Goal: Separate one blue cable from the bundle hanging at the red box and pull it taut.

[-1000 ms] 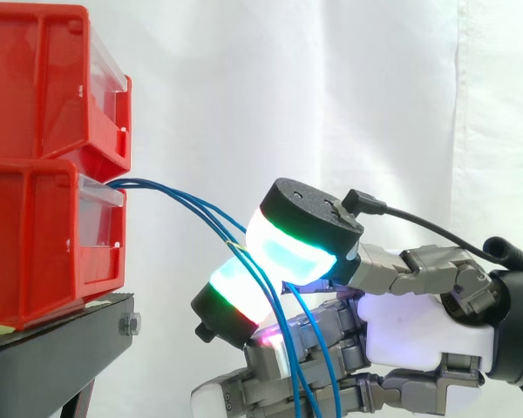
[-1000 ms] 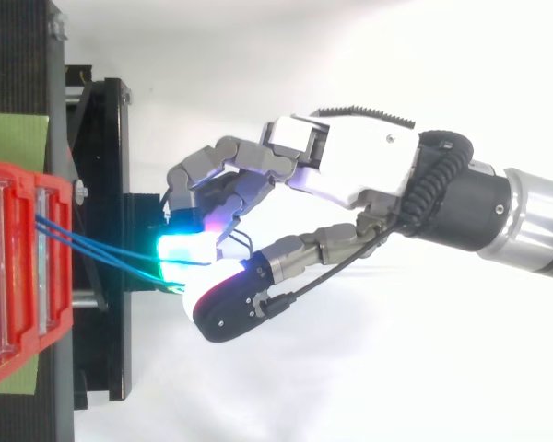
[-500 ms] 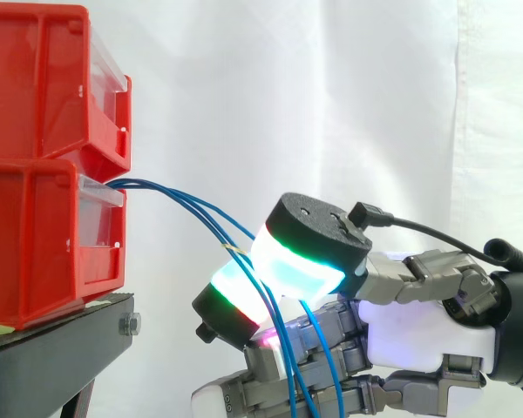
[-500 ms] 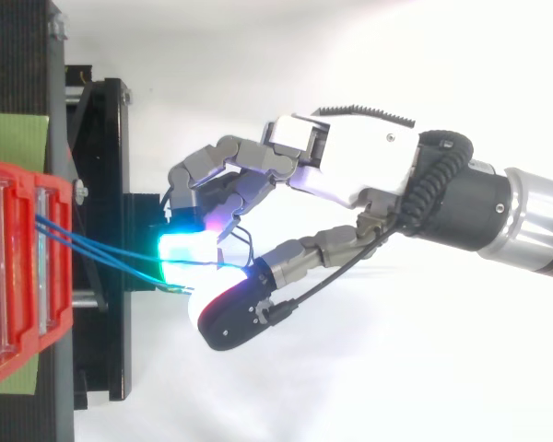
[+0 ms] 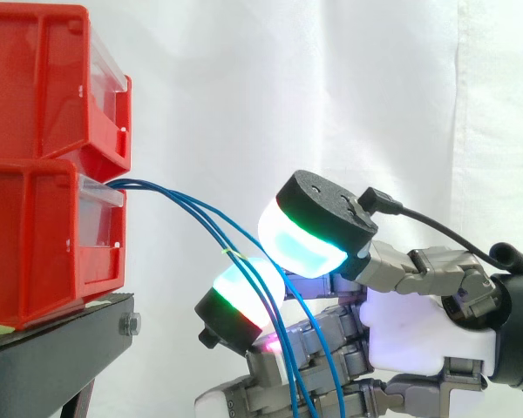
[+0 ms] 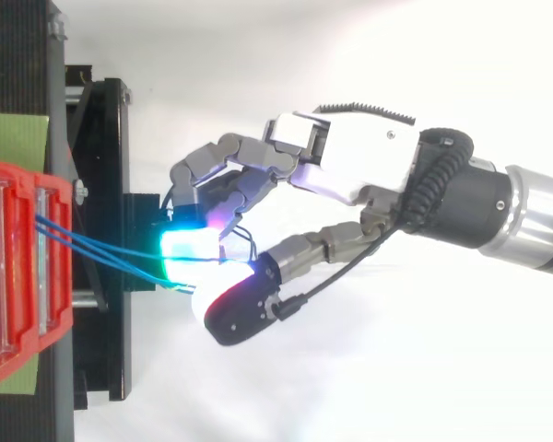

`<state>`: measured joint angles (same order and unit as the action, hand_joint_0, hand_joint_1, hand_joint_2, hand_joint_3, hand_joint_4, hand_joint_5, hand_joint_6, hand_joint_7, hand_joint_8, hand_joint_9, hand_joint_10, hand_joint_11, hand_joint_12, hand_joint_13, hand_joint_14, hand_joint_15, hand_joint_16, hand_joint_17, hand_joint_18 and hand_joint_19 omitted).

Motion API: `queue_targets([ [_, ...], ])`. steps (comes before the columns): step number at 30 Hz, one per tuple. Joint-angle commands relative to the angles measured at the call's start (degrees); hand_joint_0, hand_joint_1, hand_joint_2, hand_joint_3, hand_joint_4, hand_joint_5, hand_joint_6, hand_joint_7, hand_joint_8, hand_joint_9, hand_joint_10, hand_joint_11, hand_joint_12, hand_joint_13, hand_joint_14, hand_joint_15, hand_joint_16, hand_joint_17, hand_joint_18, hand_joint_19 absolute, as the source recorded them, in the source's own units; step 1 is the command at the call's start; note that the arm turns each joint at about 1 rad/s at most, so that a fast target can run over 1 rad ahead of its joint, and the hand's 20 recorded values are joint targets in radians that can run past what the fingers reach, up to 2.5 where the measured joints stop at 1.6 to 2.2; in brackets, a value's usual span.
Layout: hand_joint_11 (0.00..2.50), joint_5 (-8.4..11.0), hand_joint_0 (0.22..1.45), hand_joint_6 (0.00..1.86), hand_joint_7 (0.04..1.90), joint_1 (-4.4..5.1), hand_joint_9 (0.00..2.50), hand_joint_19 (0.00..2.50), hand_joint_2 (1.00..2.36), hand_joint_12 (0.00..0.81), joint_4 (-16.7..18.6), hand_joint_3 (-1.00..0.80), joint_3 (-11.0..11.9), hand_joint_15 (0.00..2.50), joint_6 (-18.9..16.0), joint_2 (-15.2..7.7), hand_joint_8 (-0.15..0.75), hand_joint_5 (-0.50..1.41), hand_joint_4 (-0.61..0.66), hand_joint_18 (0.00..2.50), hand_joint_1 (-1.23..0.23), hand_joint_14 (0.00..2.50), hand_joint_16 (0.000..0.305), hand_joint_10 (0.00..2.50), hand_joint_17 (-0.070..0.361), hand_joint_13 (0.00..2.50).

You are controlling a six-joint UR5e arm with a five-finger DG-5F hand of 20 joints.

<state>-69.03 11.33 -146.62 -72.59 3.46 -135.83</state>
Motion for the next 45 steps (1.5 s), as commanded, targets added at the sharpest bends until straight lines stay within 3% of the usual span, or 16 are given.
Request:
queue_targets([
  [1, 1.03, -0.23, 0.57, 0.89, 1.16, -0.17, 0.99, 0.33, 1.0, 0.326, -1.9, -0.5, 0.0, 0.39, -0.4, 0.0, 0.305, -0.18, 0.11, 0.51, -0.68, 0.01, 0.036, 0.02, 0.082, 0.7],
  [7, 1.04, -2.87, 0.59, 0.89, 1.2, -0.52, 1.02, 0.34, 1.0, 0.323, -3.4, -0.5, 0.0, 0.4, -0.9, 0.5, 0.304, -0.18, 0.12, 0.53, -0.62, 0.01, 0.036, 0.02, 0.081, 0.71],
  [10, 1.04, -3.66, 0.51, 0.89, 1.2, -0.96, 1.03, 0.38, 1.0, 0.349, -3.5, -0.5, 0.0, 0.42, -0.9, 1.1, 0.326, -0.19, 0.13, 0.53, -0.53, 0.01, 0.042, 0.02, 0.094, 0.71],
  [16, 1.02, -3.66, 0.44, 0.89, 1.16, -1.49, 1.04, 0.39, 1.0, 0.379, -4.2, -0.5, 0.0, 0.41, -0.7, 2.1, 0.353, -0.19, 0.15, 0.56, -0.53, 0.01, 0.048, 0.02, 0.109, 0.72],
  [24, 1.04, -3.75, 0.52, 0.88, 1.18, -2.19, 1.04, 0.39, 1.0, 0.35, -7.4, -0.5, 0.0, 0.42, -0.2, 4.1, 0.329, -0.19, 0.13, 0.53, -0.45, 0.01, 0.042, 0.02, 0.095, 0.71],
  [26, 1.04, -3.66, 0.59, 0.88, 1.21, -2.46, 1.06, 0.4, 1.0, 0.336, -7.8, -0.47, 0.0, 0.42, -0.1, 4.3, 0.317, -0.18, 0.12, 0.53, -0.51, 0.01, 0.039, 0.02, 0.088, 0.71],
  [35, 1.06, -3.66, 0.58, 0.9, 1.31, -3.25, 1.04, 0.39, 1.02, 0.34, -8.7, -0.2, 0.0, 0.42, 0.1, 4.7, 0.315, -0.19, 0.15, 0.54, -0.67, 0.01, 0.039, 0.02, 0.088, 0.72],
  [45, 1.06, -3.48, 0.6, 0.92, 1.23, -3.33, 1.02, 0.41, 1.02, 0.33, -8.6, -0.24, 0.0, 0.43, 0.3, 4.6, 0.309, -0.2, 0.13, 0.56, -0.7, 0.02, 0.04, 0.02, 0.089, 0.72],
])
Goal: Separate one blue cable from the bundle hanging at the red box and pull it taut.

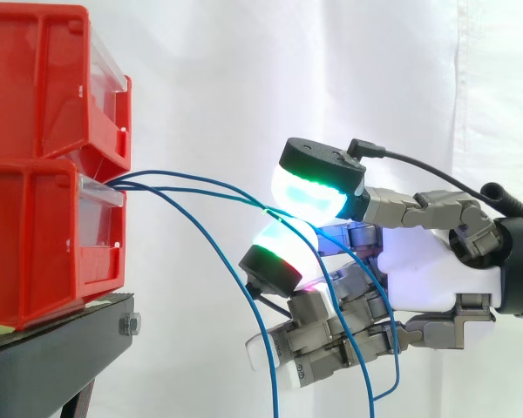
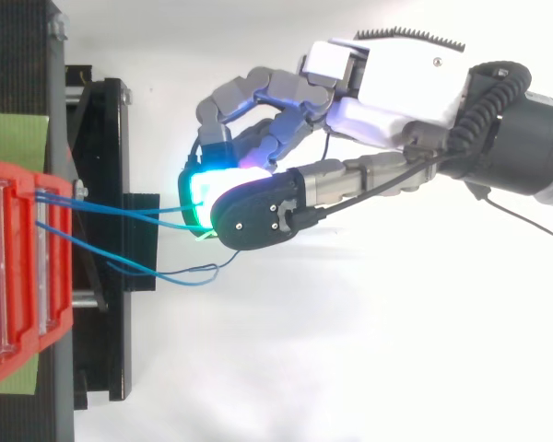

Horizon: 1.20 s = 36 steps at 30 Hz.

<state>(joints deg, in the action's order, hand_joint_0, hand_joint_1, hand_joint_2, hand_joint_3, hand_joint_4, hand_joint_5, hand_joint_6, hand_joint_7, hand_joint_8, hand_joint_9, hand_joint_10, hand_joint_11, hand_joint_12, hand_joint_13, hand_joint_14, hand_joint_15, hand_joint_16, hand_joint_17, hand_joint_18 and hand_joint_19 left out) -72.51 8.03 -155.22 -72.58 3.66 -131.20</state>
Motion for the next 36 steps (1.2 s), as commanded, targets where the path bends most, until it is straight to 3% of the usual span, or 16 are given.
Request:
queue_targets([
  [1, 1.08, 0.09, 0.61, 0.92, 1.25, -0.04, 1.02, 0.41, 1.02, 0.33, 0.0, -0.24, 0.0, 0.43, 0.2, 0.0, 0.307, -0.2, 0.13, 0.56, -0.7, 0.02, 0.04, 0.02, 0.09, 0.73],
  [15, 1.06, 0.18, 0.7, 0.94, 1.14, -0.04, 0.95, 0.37, 1.0, 0.321, -0.4, -0.5, 0.0, 0.4, 0.3, 0.0, 0.271, -0.22, 0.06, 0.56, -0.77, 0.01, 0.04, 0.02, 0.09, 0.69],
  [20, 1.06, 0.27, 0.58, 0.92, 1.14, -0.04, 0.98, 0.39, 1.0, 0.325, -0.4, -0.5, 0.0, 0.42, 0.4, 0.0, 0.286, -0.2, 0.12, 0.55, -0.67, 0.02, 0.041, 0.02, 0.092, 0.69],
  [29, 1.06, 0.71, 0.53, 0.9, 1.2, 0.05, 1.03, 0.43, 1.0, 0.343, -0.5, -0.5, 0.0, 0.44, 0.4, 0.0, 0.306, -0.18, 0.14, 0.53, -0.42, 0.02, 0.045, 0.02, 0.102, 0.69],
  [36, 1.06, 0.71, 0.46, 0.9, 1.17, -0.04, 1.04, 0.45, 1.0, 0.371, -0.5, -0.5, 0.0, 0.44, 0.3, 0.0, 0.333, -0.18, 0.15, 0.53, -0.48, 0.01, 0.052, 0.02, 0.117, 0.7],
])
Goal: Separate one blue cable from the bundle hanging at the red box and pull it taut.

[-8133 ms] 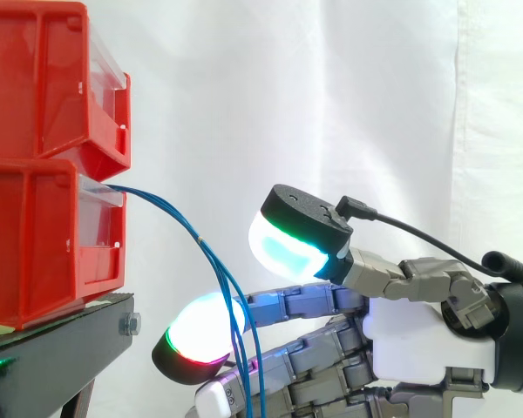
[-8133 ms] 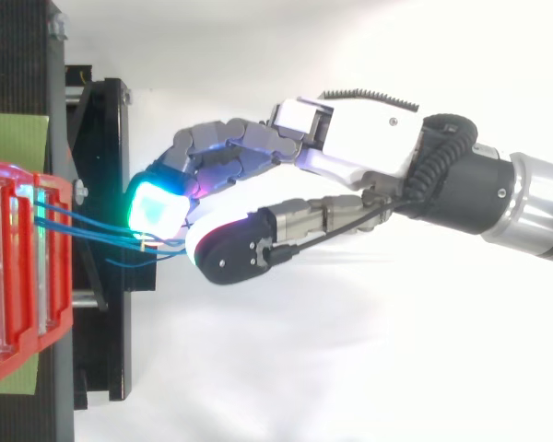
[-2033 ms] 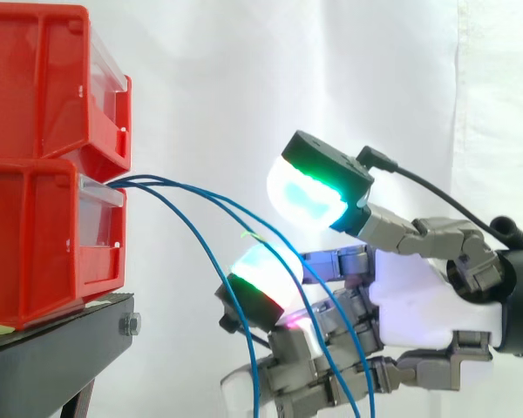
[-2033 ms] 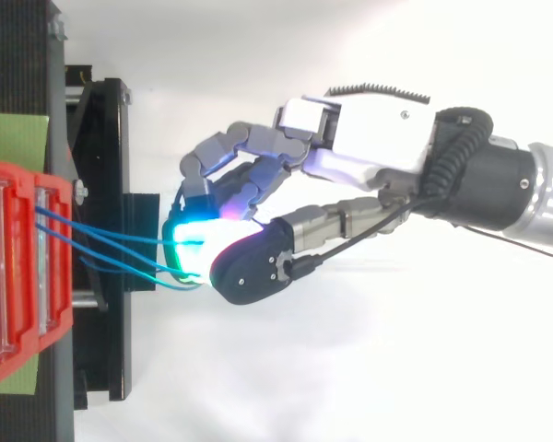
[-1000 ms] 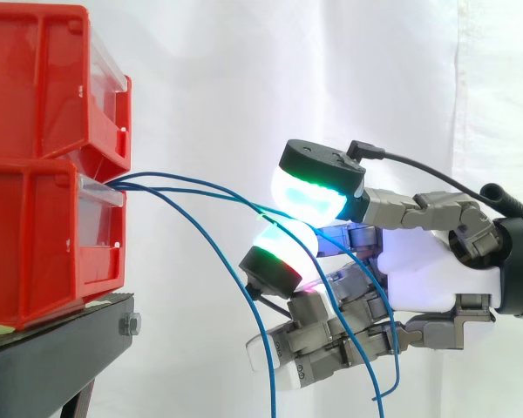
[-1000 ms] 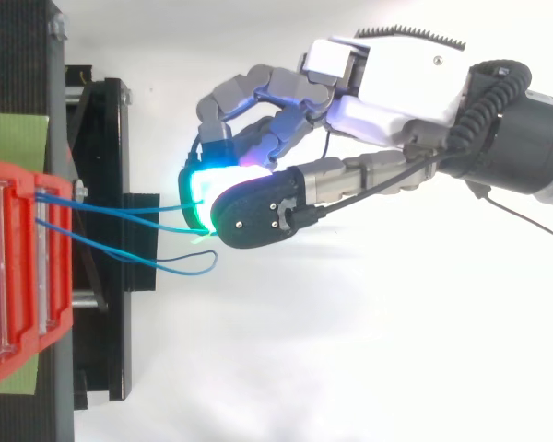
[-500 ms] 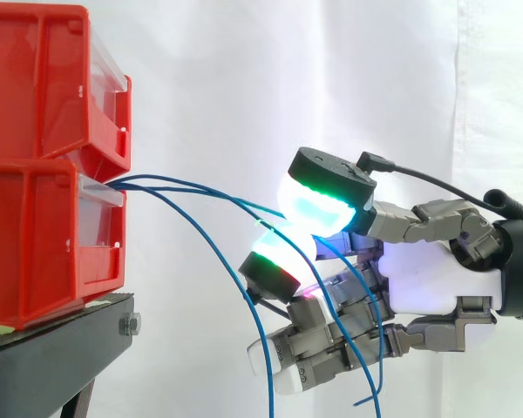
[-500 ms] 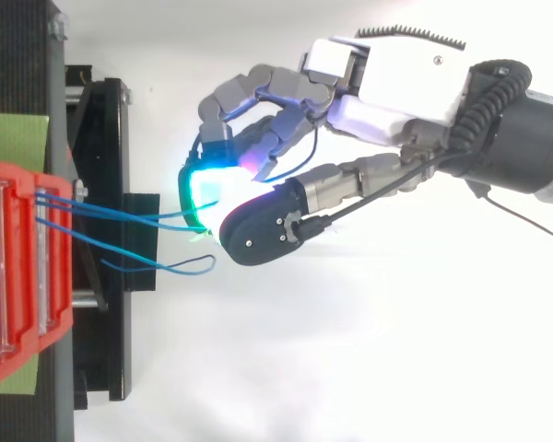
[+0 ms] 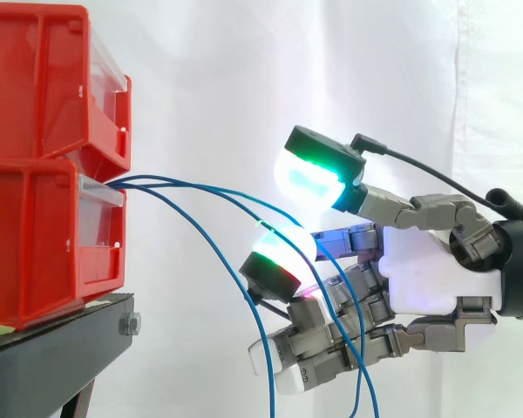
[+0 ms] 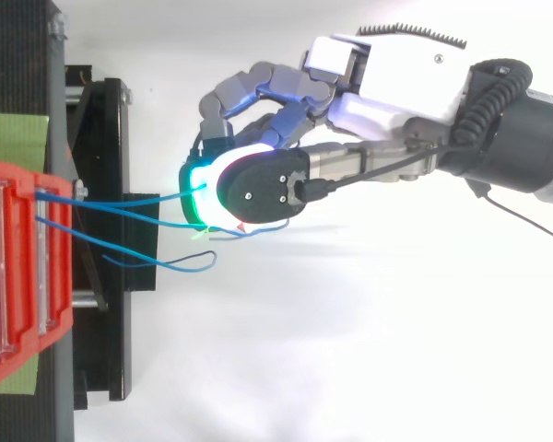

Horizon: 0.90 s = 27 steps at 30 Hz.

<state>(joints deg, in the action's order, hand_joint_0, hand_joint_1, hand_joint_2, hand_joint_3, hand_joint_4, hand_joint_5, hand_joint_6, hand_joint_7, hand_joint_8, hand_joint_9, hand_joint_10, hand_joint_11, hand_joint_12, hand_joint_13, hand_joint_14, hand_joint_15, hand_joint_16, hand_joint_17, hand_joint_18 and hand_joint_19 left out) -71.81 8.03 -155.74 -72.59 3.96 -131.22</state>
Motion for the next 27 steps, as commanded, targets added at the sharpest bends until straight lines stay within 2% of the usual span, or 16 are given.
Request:
queue_targets([
  [1, 1.06, 0.01, 0.46, 0.9, 1.17, -0.04, 1.03, 0.44, 1.0, 0.372, 0.0, -0.5, 0.0, 0.44, 0.0, 0.0, 0.333, -0.18, 0.15, 0.53, -0.48, 0.02, 0.052, 0.02, 0.118, 0.7],
  [3, 1.06, 0.01, 0.46, 0.9, 1.15, -0.04, 1.03, 0.44, 1.0, 0.37, 0.0, -0.5, 0.0, 0.44, 0.0, 0.0, 0.333, -0.18, 0.15, 0.53, -0.49, 0.01, 0.053, 0.02, 0.118, 0.69],
  [6, 1.07, 0.01, 0.56, 0.89, 1.2, -0.04, 1.03, 0.45, 1.0, 0.334, 0.0, -0.5, 0.0, 0.44, 0.0, 0.0, 0.306, -0.18, 0.13, 0.5, -0.44, 0.02, 0.045, 0.02, 0.101, 0.68],
  [8, 1.06, 0.01, 0.59, 0.89, 1.23, -0.04, 1.04, 0.45, 1.01, 0.33, 0.0, -0.43, 0.0, 0.45, 0.0, 0.0, 0.303, -0.18, 0.12, 0.51, -0.49, 0.02, 0.043, 0.02, 0.097, 0.69],
  [12, 1.07, 0.09, 0.57, 0.9, 1.3, 0.05, 1.03, 0.44, 1.02, 0.334, 0.0, -0.25, 0.0, 0.44, 0.0, 0.0, 0.305, -0.18, 0.15, 0.53, -0.58, 0.02, 0.044, 0.02, 0.099, 0.69],
  [13, 1.07, 0.09, 0.57, 0.91, 1.32, -0.04, 1.02, 0.44, 1.02, 0.334, 0.0, -0.17, 0.0, 0.44, 0.0, 0.0, 0.307, -0.18, 0.16, 0.53, -0.65, 0.02, 0.044, 0.02, 0.099, 0.69],
  [16, 1.07, 0.09, 0.58, 0.91, 1.31, -0.04, 1.01, 0.44, 1.02, 0.333, -0.1, -0.13, 0.0, 0.44, 0.0, 0.0, 0.3, -0.19, 0.13, 0.53, -0.68, 0.02, 0.044, 0.02, 0.098, 0.69],
  [21, 1.06, 0.09, 0.63, 0.94, 1.23, -0.04, 0.96, 0.42, 1.02, 0.322, -0.3, -0.21, 0.0, 0.44, 0.0, 0.0, 0.28, -0.2, 0.07, 0.53, -0.75, 0.02, 0.043, 0.02, 0.098, 0.67],
  [24, 1.05, 0.18, 0.66, 0.94, 1.2, 0.05, 0.94, 0.4, 1.01, 0.319, -0.3, -0.34, 0.0, 0.42, 0.0, 0.0, 0.274, -0.21, 0.05, 0.52, -0.76, 0.02, 0.043, 0.02, 0.096, 0.66],
  [25, 1.05, 0.18, 0.68, 0.94, 1.18, -0.04, 0.92, 0.39, 1.0, 0.315, -0.3, -0.46, 0.0, 0.42, 0.1, 0.0, 0.263, -0.21, 0.05, 0.52, -0.75, 0.02, 0.042, 0.02, 0.095, 0.65],
  [27, 1.05, 0.27, 0.68, 0.93, 1.14, -0.04, 0.92, 0.39, 1.0, 0.312, -0.3, -0.5, 0.0, 0.42, 0.1, 0.0, 0.263, -0.21, 0.07, 0.52, -0.76, 0.02, 0.042, 0.02, 0.095, 0.65],
])
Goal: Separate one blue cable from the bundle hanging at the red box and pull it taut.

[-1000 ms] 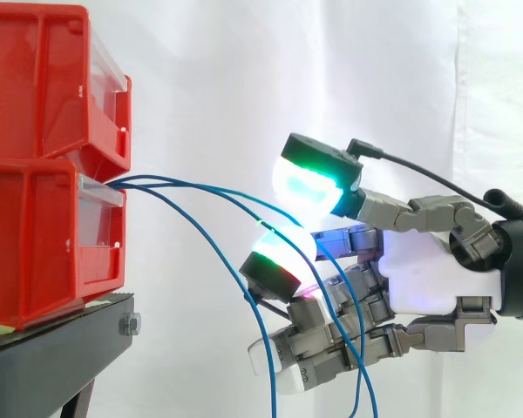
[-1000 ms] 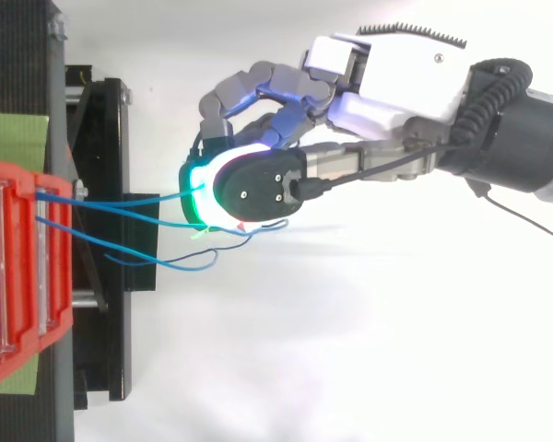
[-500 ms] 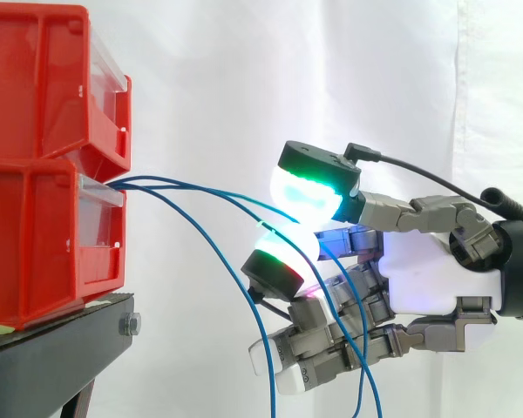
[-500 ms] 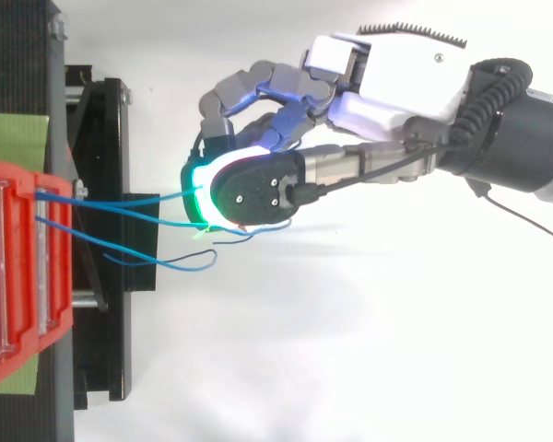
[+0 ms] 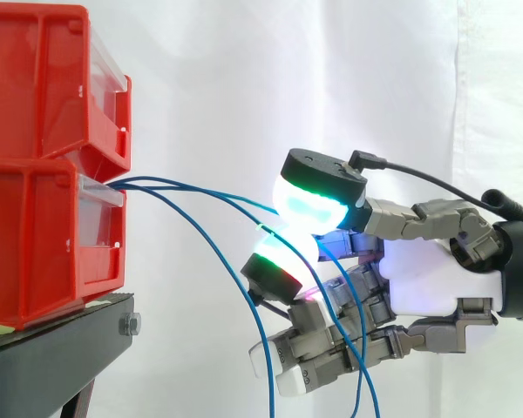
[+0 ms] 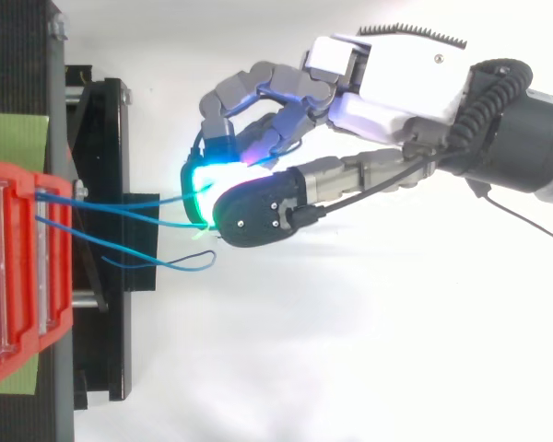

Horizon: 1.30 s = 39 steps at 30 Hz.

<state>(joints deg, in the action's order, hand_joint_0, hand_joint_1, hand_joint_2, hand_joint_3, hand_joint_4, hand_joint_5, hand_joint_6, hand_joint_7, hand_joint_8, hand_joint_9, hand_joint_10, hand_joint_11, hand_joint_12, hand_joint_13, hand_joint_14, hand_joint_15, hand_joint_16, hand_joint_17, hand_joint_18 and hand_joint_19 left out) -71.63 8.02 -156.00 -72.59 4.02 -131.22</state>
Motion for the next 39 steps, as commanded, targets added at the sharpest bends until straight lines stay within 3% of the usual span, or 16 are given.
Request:
queue_targets([
  [1, 1.04, 0.08, 0.64, 0.92, 1.14, -0.02, 0.92, 0.4, 1.0, 0.31, 0.0, -0.5, 0.0, 0.42, -0.1, 0.0, 0.262, -0.2, 0.09, 0.52, -0.76, 0.02, 0.042, 0.02, 0.094, 0.65],
  [3, 1.05, 0.08, 0.57, 0.92, 1.15, -0.02, 0.94, 0.41, 1.0, 0.314, 0.0, -0.5, 0.0, 0.43, -0.1, 0.0, 0.268, -0.2, 0.11, 0.52, -0.72, 0.02, 0.043, 0.02, 0.096, 0.66],
  [5, 1.04, 0.08, 0.51, 0.91, 1.16, 0.07, 1.0, 0.42, 1.0, 0.331, 0.0, -0.5, 0.0, 0.44, 0.0, 0.0, 0.3, -0.18, 0.13, 0.53, -0.57, 0.02, 0.046, 0.02, 0.104, 0.67],
  [6, 1.06, 0.08, 0.5, 0.91, 1.15, -0.02, 1.02, 0.43, 1.0, 0.336, 0.0, -0.5, 0.1, 0.44, 0.0, 0.0, 0.304, -0.18, 0.13, 0.53, -0.54, 0.02, 0.046, 0.02, 0.104, 0.68],
  [8, 1.05, 0.08, 0.52, 0.9, 1.14, 0.07, 1.05, 0.44, 1.0, 0.336, 0.0, -0.5, 0.1, 0.44, 0.0, 0.0, 0.305, -0.18, 0.12, 0.53, -0.35, 0.02, 0.046, 0.02, 0.102, 0.7],
  [11, 1.06, 0.08, 0.54, 0.88, 1.09, -0.02, 1.09, 0.46, 1.0, 0.327, 0.0, -0.5, 0.0, 0.44, -0.1, 0.0, 0.301, -0.17, 0.11, 0.53, -0.26, 0.02, 0.044, 0.02, 0.1, 0.71],
  [15, 1.06, 0.35, 0.6, 0.87, 1.12, -0.02, 1.08, 0.46, 1.01, 0.324, 0.0, -0.44, 0.0, 0.44, -0.1, 0.0, 0.287, -0.17, 0.1, 0.53, -0.4, 0.02, 0.043, 0.03, 0.096, 0.71],
  [18, 1.07, 0.52, 0.59, 0.87, 1.21, -0.02, 1.06, 0.45, 1.02, 0.324, 0.0, -0.3, 0.0, 0.44, 0.0, -0.1, 0.294, -0.17, 0.11, 0.53, -0.5, 0.02, 0.043, 0.02, 0.097, 0.7],
  [19, 1.07, 0.52, 0.57, 0.86, 1.34, -0.02, 1.02, 0.45, 1.02, 0.327, 0.0, -0.22, 0.0, 0.45, -0.1, -0.1, 0.291, -0.17, 0.15, 0.52, -0.57, 0.02, 0.043, 0.02, 0.098, 0.69],
  [23, 1.06, 0.52, 0.59, 0.92, 1.28, -0.11, 0.98, 0.43, 1.02, 0.325, 0.0, -0.11, 0.0, 0.44, 0.0, -0.1, 0.287, -0.19, 0.1, 0.51, -0.71, 0.02, 0.044, 0.02, 0.098, 0.67],
  [27, 1.06, 0.44, 0.61, 0.93, 1.24, -0.29, 0.95, 0.42, 1.02, 0.32, 0.0, -0.14, 0.0, 0.43, 0.0, -0.1, 0.275, -0.2, 0.06, 0.51, -0.74, 0.02, 0.043, 0.02, 0.097, 0.64],
  [35, 1.02, 0.44, 0.7, 0.94, 1.15, -0.46, 0.86, 0.37, 1.0, 0.308, 0.0, -0.49, 0.0, 0.4, 0.0, -0.1, 0.254, -0.22, 0.02, 0.47, -0.75, 0.02, 0.042, 0.02, 0.094, 0.61],
  [39, 1.0, 0.52, 0.7, 0.94, 1.13, -0.46, 0.85, 0.36, 1.0, 0.306, 0.0, -0.5, 0.0, 0.4, 0.0, -0.1, 0.251, -0.22, 0.03, 0.47, -0.75, 0.02, 0.041, 0.02, 0.093, 0.61],
])
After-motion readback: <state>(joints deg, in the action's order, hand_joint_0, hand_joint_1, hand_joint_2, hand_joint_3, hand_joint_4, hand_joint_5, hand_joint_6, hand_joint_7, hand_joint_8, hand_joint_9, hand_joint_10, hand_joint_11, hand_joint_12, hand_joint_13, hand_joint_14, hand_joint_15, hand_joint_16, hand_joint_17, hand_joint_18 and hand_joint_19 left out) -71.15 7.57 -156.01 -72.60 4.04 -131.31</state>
